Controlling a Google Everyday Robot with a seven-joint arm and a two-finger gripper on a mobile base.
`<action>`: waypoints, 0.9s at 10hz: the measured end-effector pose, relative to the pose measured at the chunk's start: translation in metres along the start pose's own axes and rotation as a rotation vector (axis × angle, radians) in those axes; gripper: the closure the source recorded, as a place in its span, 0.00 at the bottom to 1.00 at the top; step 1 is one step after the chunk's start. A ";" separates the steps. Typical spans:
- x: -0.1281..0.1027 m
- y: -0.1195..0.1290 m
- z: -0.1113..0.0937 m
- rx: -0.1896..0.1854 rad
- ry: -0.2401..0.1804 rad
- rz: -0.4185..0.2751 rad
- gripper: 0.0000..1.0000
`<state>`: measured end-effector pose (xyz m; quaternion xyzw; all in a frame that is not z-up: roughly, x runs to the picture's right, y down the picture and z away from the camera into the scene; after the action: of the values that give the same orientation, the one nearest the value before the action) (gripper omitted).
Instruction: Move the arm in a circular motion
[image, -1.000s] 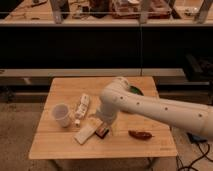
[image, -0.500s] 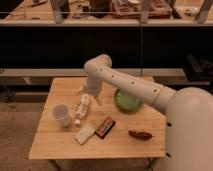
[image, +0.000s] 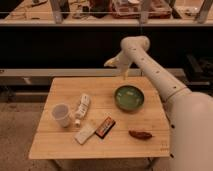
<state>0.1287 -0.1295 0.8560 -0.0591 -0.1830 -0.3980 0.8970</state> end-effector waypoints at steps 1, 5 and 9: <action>0.024 0.022 -0.019 0.013 0.044 0.055 0.20; 0.064 0.151 -0.105 -0.015 0.192 0.330 0.20; -0.092 0.221 -0.100 -0.292 0.060 0.358 0.20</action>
<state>0.2626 0.0585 0.7381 -0.2077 -0.0832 -0.2563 0.9404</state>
